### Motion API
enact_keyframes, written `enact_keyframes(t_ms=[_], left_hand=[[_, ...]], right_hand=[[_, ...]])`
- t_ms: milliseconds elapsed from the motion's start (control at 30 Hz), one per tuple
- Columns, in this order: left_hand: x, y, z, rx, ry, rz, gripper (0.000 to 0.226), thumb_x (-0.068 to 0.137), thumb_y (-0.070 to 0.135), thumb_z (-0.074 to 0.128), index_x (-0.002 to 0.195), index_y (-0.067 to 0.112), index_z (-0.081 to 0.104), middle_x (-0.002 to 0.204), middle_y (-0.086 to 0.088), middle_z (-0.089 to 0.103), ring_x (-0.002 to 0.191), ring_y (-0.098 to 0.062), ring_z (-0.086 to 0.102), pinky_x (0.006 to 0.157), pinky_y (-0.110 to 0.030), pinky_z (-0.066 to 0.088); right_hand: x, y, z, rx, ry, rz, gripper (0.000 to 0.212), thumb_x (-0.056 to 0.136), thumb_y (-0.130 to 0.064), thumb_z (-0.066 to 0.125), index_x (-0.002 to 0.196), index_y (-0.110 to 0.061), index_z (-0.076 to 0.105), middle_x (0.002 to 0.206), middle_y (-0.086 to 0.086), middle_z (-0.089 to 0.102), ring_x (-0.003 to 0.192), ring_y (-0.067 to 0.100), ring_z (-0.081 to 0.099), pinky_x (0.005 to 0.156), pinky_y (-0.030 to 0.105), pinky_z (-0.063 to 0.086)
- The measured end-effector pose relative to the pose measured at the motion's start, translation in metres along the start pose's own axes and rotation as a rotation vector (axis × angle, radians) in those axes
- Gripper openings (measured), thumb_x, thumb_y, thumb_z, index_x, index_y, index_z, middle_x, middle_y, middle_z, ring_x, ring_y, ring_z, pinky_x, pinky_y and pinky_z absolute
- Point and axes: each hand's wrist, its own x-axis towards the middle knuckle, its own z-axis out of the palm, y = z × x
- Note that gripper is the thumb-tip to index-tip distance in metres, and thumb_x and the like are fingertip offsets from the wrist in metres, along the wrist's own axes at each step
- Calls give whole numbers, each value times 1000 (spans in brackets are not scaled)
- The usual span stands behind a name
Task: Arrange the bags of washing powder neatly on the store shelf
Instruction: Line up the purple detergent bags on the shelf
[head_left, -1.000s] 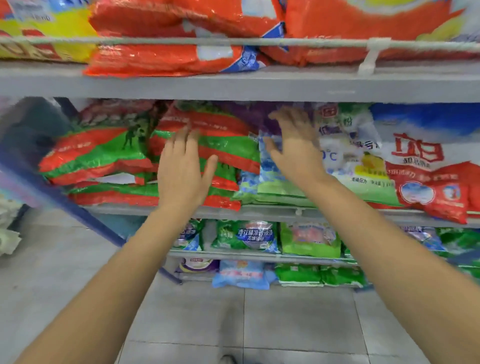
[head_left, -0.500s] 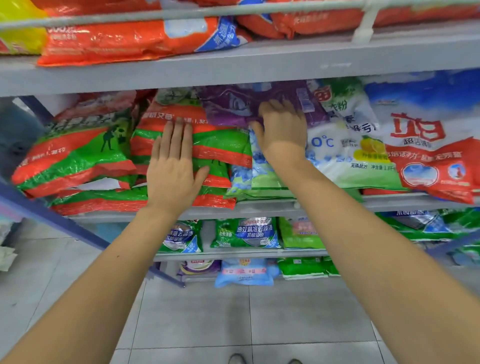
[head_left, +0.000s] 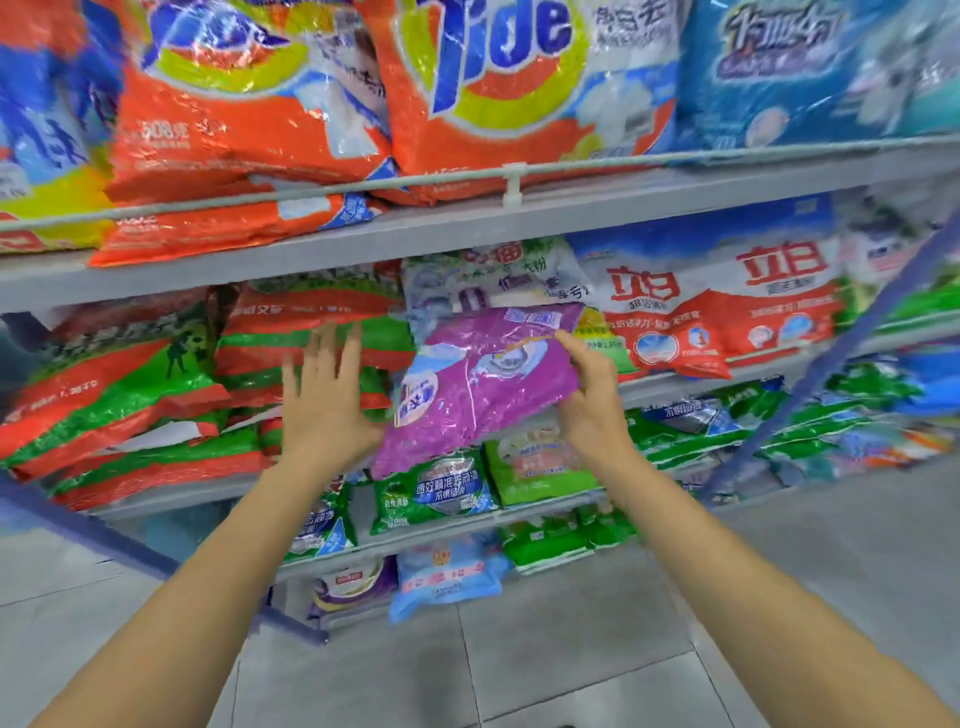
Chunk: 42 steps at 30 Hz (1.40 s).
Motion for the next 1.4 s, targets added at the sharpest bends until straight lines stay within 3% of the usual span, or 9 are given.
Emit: enact_keyframes(t_ms=[133, 267, 367, 633, 833, 967, 1067, 1167, 1400], left_hand=[[-27, 56, -6, -549, -26, 83, 91, 73, 42, 67, 147, 21, 19, 154, -6, 20, 142, -19, 18, 116, -43, 7], [-60, 132, -39, -1142, 59, 177, 15, 92, 30, 52, 105, 34, 45, 106, 14, 53, 97, 24, 46, 84, -7, 35], [-61, 181, -51, -1385, -35, 117, 18, 96, 18, 40, 102, 33, 49, 102, 19, 58, 89, 16, 56, 75, -3, 42], [-54, 303, -66, -1426, -198, 255, 28, 91, 37, 38, 85, 23, 61, 72, 8, 69, 67, 12, 61, 59, -6, 44], [-47, 422, -54, -1260, -119, 545, 33, 87, 48, 42, 86, 22, 62, 76, 7, 68, 69, 1, 61, 60, -15, 44], [-57, 517, -52, -1292, -175, 593, 29, 90, 45, 42, 88, 23, 59, 76, 7, 66, 74, 5, 61, 61, -9, 41], [-66, 584, -53, -1371, -244, 550, 22, 98, 23, 39, 86, 18, 56, 72, 9, 64, 68, 14, 59, 59, -4, 41], [-70, 640, -47, -1388, -226, 559, 24, 97, 20, 35, 89, 12, 56, 78, 11, 61, 67, 16, 58, 57, -3, 40], [-44, 751, -26, -1433, -179, 529, 33, 87, 38, 34, 80, 20, 62, 72, 26, 68, 67, 8, 62, 56, -7, 43]], right_hand=[[-13, -41, -34, 131, 63, 69, 28, 89, 5, 46, 79, -18, 60, 71, -13, 63, 63, -8, 61, 61, 9, 47], [-22, -59, -84, 250, 158, 147, 23, 95, -8, 43, 85, -15, 63, 71, -10, 71, 67, 4, 65, 62, 16, 51], [-38, -68, -127, 330, 229, 177, 19, 89, -17, 49, 86, -15, 68, 78, -7, 73, 73, 6, 68, 67, 19, 54], [-74, -82, -238, 369, 494, 141, 18, 82, -35, 63, 84, -18, 69, 87, -6, 73, 76, 3, 68, 70, 21, 53], [-83, -92, -364, 316, 769, -12, 64, 42, -64, 81, 83, -17, 69, 83, -2, 71, 78, 14, 65, 77, 31, 54], [-89, -101, -461, 80, 892, -77, 54, 65, -56, 74, 77, -5, 62, 74, 9, 67, 71, 24, 60, 73, 44, 52], [-86, -106, -528, 95, 876, -58, 18, 80, -26, 65, 74, -10, 64, 65, 0, 70, 61, 17, 65, 69, 38, 54], [-79, -105, -587, 33, 867, -53, 15, 86, -17, 60, 73, -9, 64, 61, -3, 70, 56, 12, 65, 58, 27, 55], [-53, -85, -694, 107, 803, 62, 20, 86, -32, 60, 85, -13, 65, 76, 2, 72, 70, 18, 68, 71, 35, 57]])
